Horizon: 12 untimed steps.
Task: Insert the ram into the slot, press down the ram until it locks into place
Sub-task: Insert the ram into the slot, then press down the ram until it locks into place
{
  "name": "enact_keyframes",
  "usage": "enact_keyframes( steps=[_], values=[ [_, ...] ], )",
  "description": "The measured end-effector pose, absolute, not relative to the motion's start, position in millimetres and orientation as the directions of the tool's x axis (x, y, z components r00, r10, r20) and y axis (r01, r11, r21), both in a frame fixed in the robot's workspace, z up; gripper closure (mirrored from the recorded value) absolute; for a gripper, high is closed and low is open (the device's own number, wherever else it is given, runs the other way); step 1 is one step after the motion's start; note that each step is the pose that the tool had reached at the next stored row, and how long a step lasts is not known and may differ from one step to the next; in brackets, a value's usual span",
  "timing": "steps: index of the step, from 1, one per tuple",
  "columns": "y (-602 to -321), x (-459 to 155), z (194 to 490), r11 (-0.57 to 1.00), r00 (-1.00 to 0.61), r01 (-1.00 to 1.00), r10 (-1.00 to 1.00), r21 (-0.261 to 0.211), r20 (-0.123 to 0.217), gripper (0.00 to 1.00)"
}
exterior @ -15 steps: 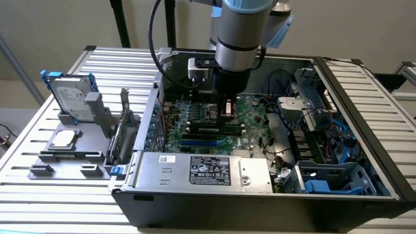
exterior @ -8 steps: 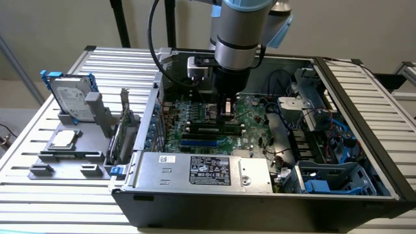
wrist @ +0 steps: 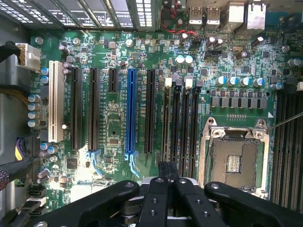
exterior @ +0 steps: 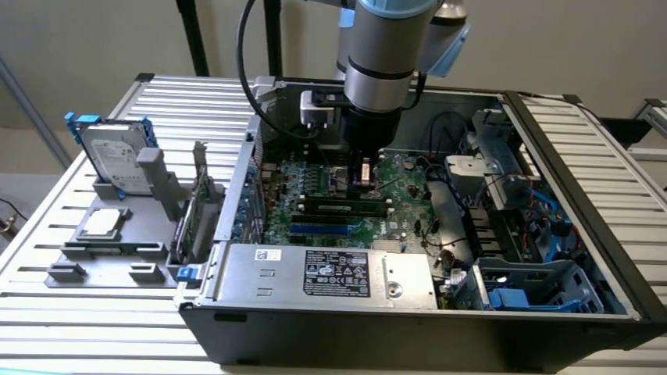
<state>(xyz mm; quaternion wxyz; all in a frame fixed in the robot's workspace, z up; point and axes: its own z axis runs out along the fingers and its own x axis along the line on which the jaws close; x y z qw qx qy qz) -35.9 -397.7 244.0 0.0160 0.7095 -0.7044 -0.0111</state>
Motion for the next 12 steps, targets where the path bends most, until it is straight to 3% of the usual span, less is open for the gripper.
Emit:
enact_keyframes(
  steps=[12],
  values=[
    [-397.6,-35.9,244.0,-0.007,0.007,-0.999,-1.000,0.038,0.007,0.90]
  ],
)
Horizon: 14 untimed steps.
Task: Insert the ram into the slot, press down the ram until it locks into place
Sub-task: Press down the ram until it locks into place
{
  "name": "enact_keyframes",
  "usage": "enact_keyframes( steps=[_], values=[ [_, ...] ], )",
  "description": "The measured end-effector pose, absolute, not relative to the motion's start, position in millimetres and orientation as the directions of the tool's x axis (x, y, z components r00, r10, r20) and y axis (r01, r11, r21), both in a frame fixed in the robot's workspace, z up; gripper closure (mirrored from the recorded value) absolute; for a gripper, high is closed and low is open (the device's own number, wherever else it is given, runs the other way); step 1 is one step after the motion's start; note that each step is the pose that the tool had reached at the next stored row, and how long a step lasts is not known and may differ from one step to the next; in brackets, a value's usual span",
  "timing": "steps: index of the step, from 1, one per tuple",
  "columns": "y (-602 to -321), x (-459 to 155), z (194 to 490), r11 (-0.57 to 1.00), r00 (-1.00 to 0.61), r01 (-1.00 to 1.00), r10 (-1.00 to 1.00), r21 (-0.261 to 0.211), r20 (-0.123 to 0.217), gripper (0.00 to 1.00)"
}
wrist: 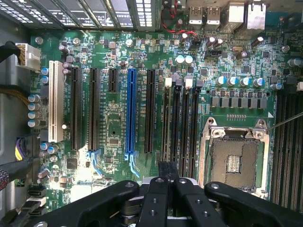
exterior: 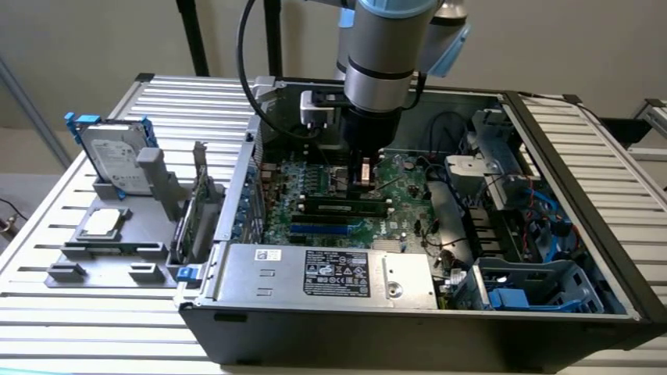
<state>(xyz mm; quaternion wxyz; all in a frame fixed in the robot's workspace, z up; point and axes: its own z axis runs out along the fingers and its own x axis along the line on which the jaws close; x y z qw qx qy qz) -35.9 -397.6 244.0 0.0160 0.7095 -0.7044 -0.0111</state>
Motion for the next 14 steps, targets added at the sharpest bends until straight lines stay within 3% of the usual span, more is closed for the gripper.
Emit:
enact_keyframes(
  steps=[14],
  values=[
    [-395.1,-39.7,236.4,-0.007,0.007,-0.999,-1.000,0.037,0.007,0.90]
  ],
)
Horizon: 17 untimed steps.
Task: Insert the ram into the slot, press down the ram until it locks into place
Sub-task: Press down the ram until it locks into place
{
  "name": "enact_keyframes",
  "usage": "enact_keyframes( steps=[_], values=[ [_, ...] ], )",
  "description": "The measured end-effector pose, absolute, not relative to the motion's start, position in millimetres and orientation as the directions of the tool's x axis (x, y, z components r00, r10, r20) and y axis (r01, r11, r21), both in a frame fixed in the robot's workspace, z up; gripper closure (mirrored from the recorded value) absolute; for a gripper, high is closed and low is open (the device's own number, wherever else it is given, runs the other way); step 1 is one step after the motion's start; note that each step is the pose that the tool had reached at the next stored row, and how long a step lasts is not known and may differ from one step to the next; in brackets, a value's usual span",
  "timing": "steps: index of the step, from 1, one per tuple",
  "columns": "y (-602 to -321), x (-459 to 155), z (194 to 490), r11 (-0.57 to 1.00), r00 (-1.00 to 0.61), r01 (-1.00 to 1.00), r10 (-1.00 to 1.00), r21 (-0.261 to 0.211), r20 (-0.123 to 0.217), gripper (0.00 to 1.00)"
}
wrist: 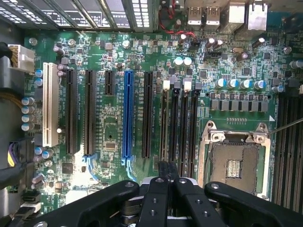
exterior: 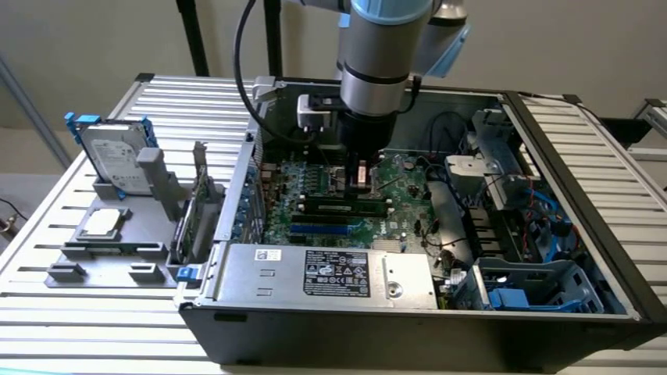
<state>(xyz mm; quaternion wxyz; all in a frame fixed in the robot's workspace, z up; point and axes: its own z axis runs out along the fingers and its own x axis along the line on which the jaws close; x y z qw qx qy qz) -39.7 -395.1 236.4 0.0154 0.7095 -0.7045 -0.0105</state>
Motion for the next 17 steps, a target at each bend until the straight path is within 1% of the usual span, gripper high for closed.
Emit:
enact_keyframes(
  steps=[11,17],
  values=[
    [-395.1,-39.8,227.1,-0.007,0.007,-0.999,-1.000,0.037,0.007,0.90],
    [-394.8,-39.7,232.3,-0.007,0.007,-0.999,-1.000,0.036,0.004,0.90]
  ],
)
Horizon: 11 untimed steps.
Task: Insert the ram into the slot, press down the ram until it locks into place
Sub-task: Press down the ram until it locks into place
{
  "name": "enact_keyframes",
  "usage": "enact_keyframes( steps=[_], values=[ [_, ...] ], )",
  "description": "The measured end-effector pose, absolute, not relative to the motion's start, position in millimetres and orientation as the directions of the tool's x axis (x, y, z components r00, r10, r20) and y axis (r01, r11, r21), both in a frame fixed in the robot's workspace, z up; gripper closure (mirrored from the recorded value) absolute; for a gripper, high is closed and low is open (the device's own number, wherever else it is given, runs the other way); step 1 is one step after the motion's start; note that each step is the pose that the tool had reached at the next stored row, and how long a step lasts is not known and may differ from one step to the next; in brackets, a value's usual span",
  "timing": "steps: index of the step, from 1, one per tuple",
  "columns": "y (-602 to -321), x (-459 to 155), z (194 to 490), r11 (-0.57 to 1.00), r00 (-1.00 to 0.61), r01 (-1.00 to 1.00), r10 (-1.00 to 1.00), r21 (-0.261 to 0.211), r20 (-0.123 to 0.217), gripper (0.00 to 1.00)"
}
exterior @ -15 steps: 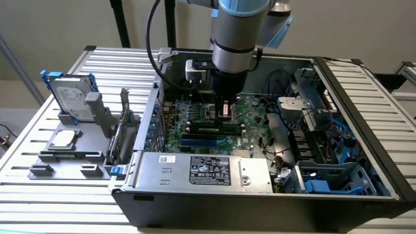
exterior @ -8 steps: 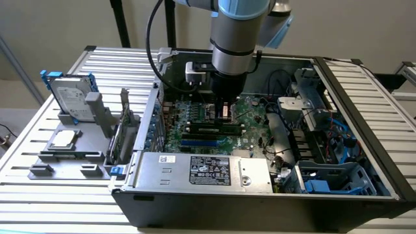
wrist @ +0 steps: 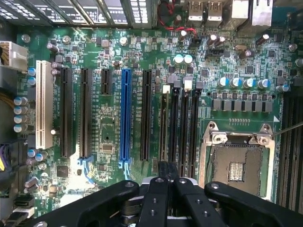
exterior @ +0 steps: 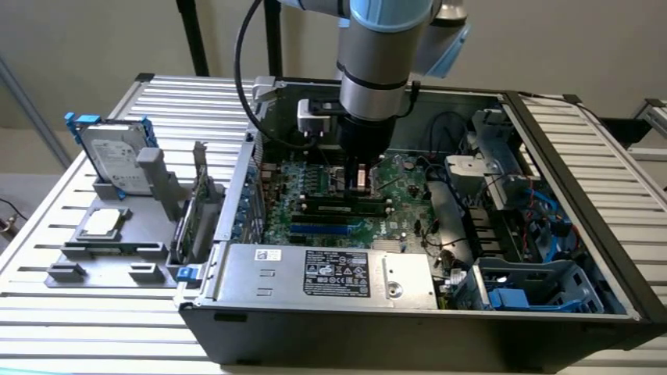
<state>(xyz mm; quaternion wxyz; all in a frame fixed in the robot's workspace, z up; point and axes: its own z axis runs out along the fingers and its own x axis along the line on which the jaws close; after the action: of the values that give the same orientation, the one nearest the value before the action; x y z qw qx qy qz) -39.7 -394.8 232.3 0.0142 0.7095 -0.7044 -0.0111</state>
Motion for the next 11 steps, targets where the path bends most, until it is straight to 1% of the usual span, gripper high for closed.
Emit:
enact_keyframes(
  steps=[5,11],
  values=[
    [-395.0,-39.7,251.2,-0.007,0.007,-0.999,-1.000,0.036,0.005,0.90],
    [-395.0,-39.7,251.8,-0.007,0.007,-0.999,-1.000,0.036,0.005,0.90]
  ],
)
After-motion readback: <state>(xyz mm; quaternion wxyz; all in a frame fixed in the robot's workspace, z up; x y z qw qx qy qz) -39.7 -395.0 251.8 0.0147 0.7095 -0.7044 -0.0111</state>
